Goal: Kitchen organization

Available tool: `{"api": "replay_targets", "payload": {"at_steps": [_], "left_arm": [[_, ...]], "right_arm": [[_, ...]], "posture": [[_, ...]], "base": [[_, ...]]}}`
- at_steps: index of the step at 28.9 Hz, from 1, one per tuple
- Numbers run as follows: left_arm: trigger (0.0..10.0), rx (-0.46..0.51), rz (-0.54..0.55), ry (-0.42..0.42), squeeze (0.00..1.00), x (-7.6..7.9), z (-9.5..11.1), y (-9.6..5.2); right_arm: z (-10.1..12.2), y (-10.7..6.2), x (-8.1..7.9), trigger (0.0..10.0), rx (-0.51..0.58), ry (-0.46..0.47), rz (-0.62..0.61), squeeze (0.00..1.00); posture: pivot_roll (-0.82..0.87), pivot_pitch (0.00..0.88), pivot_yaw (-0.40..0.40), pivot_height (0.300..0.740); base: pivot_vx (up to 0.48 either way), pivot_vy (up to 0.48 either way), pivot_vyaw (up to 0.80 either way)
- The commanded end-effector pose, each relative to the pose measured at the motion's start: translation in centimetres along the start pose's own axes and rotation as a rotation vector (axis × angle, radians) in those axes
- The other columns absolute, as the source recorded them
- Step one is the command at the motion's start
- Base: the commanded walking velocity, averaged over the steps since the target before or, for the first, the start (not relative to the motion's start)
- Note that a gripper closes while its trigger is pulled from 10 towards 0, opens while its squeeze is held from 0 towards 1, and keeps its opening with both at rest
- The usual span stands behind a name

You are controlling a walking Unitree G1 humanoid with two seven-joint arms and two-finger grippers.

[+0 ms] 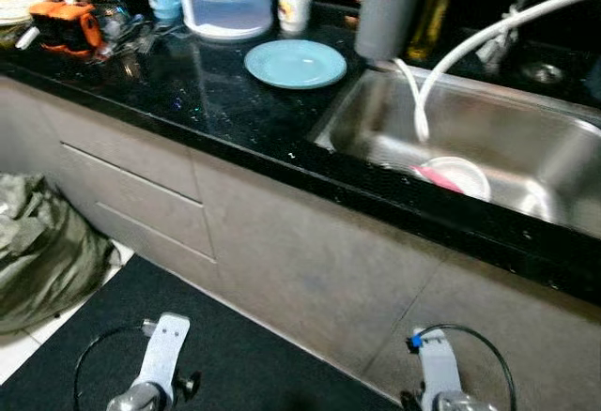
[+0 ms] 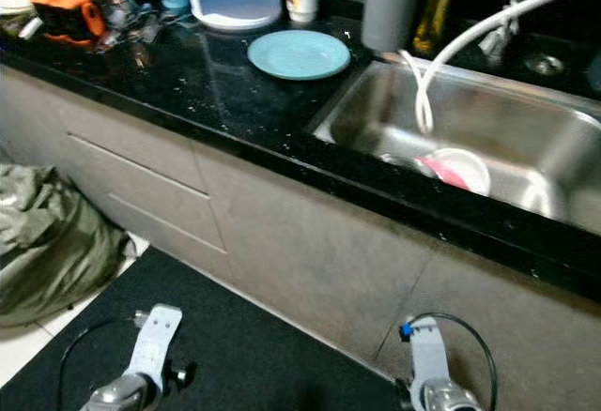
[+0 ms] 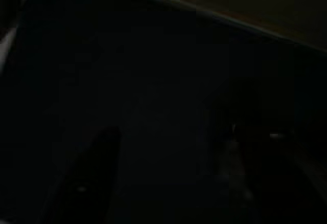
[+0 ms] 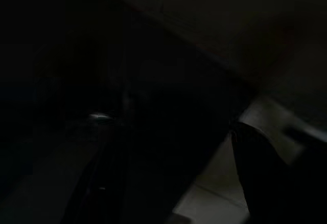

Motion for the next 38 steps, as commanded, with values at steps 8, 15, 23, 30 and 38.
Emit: {"api": "replay_targets", "payload": {"at_steps": [8, 15, 23, 30, 38], "left_arm": [[10.0, -0.033, 0.020, -0.027, 0.00, -0.1, -1.6, -0.3], [10.0, 0.015, 0.046, -0.062, 0.00, -0.9, -0.3, -0.2], [10.0, 0.075, 0.042, -0.096, 0.00, -1.5, 1.5, -0.1], [10.0, 0.071, 0.019, -0.119, 0.00, -0.6, 1.7, 0.1], [10.0, 0.078, -0.003, -0.109, 0.00, 0.2, 2.1, 0.3]], "right_arm": [[-1.5, 0.0, 0.1, 10.0, -0.058, -0.048, -0.005, 0.00], [-2.1, 0.0, 0.0, 10.0, -0.090, -0.096, 0.001, 0.00], [-2.1, 0.0, 0.0, 10.0, -0.115, -0.153, -0.006, 0.00], [-1.6, 0.0, -0.5, 10.0, -0.123, -0.226, 0.017, 0.00], [-0.6, 0.0, -1.8, 10.0, -0.110, -0.369, 0.100, 0.00]], "posture": [[0.07, 0.049, -0.038, 0.740], [0.07, 0.048, -0.039, 0.740], [0.08, 0.047, -0.042, 0.740], [0.08, 0.047, -0.046, 0.740], [0.08, 0.049, -0.046, 0.740]], "base": [[0.000, 0.000, 0.76], [0.000, 0.000, 0.55], [0.000, 0.000, 0.00], [0.000, 0.000, 0.00], [0.000, 0.000, 0.00]]}}
Point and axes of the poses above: a point about 5 cm out from each wrist's last joint towards the gripper, its own y axis pointing out of the wrist towards the gripper, its own z axis along the axis of the wrist's last joint, x = y × z, the point moved 6 cm from there along y, pointing out of the wrist towards the gripper, and after that the axes turned 10 degrees about y, right-handed, at the moved point
